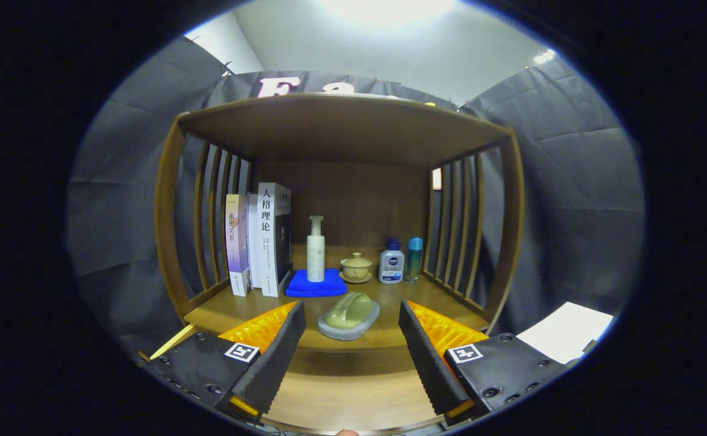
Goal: Pull open the drawer, take out the items inside it, and place them on the countertop above the cabinet.
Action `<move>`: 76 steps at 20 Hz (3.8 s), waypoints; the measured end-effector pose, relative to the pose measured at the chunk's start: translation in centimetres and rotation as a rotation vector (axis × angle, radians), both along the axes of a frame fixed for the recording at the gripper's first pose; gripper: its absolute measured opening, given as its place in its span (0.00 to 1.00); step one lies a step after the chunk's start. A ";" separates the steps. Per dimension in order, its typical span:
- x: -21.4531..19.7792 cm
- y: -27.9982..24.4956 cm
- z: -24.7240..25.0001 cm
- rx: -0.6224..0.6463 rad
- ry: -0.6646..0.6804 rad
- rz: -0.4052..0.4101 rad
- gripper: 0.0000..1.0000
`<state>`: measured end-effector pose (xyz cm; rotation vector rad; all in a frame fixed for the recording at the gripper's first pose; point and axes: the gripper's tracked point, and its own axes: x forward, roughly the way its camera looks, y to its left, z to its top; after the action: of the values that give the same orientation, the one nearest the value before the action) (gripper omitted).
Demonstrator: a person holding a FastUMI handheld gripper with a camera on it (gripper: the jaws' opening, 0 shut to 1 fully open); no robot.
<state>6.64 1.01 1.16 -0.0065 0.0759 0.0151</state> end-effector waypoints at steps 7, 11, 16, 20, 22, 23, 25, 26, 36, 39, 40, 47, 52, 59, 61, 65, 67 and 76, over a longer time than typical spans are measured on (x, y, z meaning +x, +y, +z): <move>-6.3 0.5 -4.8 0.015 -0.020 0.017 0.97; -9.3 1.4 -8.4 0.008 -0.020 0.062 0.97; -11.4 2.3 -13.2 -0.041 0.040 0.093 0.97; -11.0 2.9 -16.5 -0.058 0.116 0.104 0.98; -10.6 2.6 -17.8 -0.082 0.148 0.101 0.98; -10.4 2.4 -18.2 -0.094 0.160 0.094 0.98; -10.4 2.0 -18.3 -0.095 0.153 0.086 0.98; -10.3 2.2 -18.6 -0.072 0.153 0.086 0.98; -5.6 2.2 -17.7 -0.050 0.156 0.115 0.98; -3.8 2.4 -18.5 -0.072 0.181 0.110 0.98; -3.2 2.5 -18.3 -0.077 0.181 0.108 0.98; 1.0 2.8 -18.6 -0.088 0.182 0.120 0.97; 4.0 2.9 -18.7 -0.085 0.195 0.131 0.97; 6.6 3.2 -18.7 -0.111 0.201 0.119 0.97; 6.7 3.4 -18.9 -0.086 0.192 0.116 0.97; 5.5 4.2 -16.8 -0.107 0.157 0.156 0.97; 4.0 3.8 -14.3 -0.135 0.119 0.127 0.97; -4.3 3.0 -3.7 -0.152 0.051 0.050 0.97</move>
<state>2.36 4.01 -2.52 -0.1605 0.1278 0.0599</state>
